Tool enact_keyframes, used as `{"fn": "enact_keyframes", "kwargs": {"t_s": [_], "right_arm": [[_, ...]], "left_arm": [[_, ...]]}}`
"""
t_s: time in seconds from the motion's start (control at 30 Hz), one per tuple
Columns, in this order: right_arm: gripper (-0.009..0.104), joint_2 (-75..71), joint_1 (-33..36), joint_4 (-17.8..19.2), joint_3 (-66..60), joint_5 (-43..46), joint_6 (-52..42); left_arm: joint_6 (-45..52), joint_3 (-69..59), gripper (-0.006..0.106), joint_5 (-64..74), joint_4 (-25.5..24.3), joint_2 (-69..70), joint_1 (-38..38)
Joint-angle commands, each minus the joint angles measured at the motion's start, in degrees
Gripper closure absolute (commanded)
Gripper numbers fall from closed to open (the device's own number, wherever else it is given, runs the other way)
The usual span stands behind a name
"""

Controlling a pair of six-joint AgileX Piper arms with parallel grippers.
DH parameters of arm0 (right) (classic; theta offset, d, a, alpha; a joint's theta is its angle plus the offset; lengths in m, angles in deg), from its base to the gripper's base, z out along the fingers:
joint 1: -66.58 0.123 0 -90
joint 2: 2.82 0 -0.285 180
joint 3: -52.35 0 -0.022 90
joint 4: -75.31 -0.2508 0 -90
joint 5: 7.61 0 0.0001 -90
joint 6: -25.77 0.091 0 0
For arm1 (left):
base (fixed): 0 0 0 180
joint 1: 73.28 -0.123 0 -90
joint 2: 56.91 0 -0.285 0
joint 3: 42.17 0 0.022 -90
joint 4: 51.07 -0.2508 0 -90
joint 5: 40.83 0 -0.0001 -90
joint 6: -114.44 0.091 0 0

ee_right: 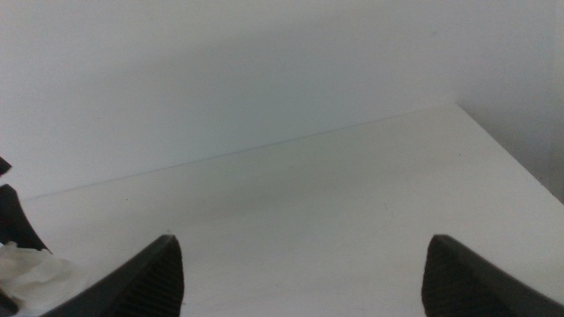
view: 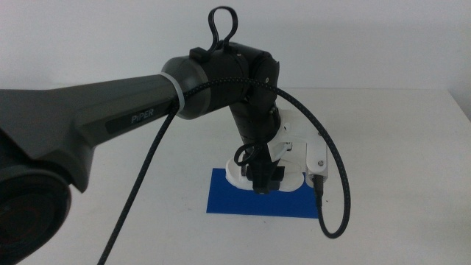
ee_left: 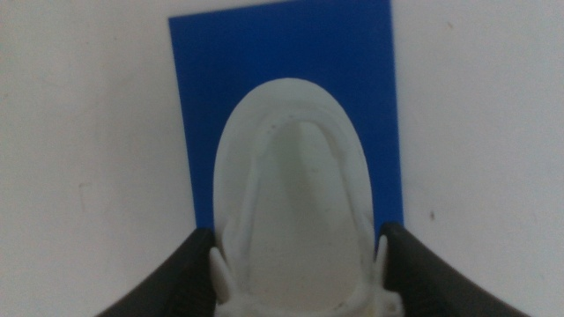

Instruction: Use one arm to grab the shoe from the table and place it on the mat.

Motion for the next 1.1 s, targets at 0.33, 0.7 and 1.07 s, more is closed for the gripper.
{"fn": "enact_keyframes", "kwargs": {"t_s": [0.33, 0.7, 1.07], "right_arm": [[0.016, -0.27, 0.11, 0.33, -0.14, 0.55, -0.11], [0.016, -0.27, 0.11, 0.33, -0.14, 0.55, -0.11], [0.016, -0.27, 0.11, 0.33, -0.14, 0.55, -0.11]], "left_arm": [[1.66, -0.06, 0.098, -3.49, 6.34, -5.56, -1.06], [3.41, -0.06, 0.023, -5.25, 7.12, -6.74, -1.06], [-0.95, -0.06, 0.007, 9.16, 10.31, 6.83, -6.82]]}}
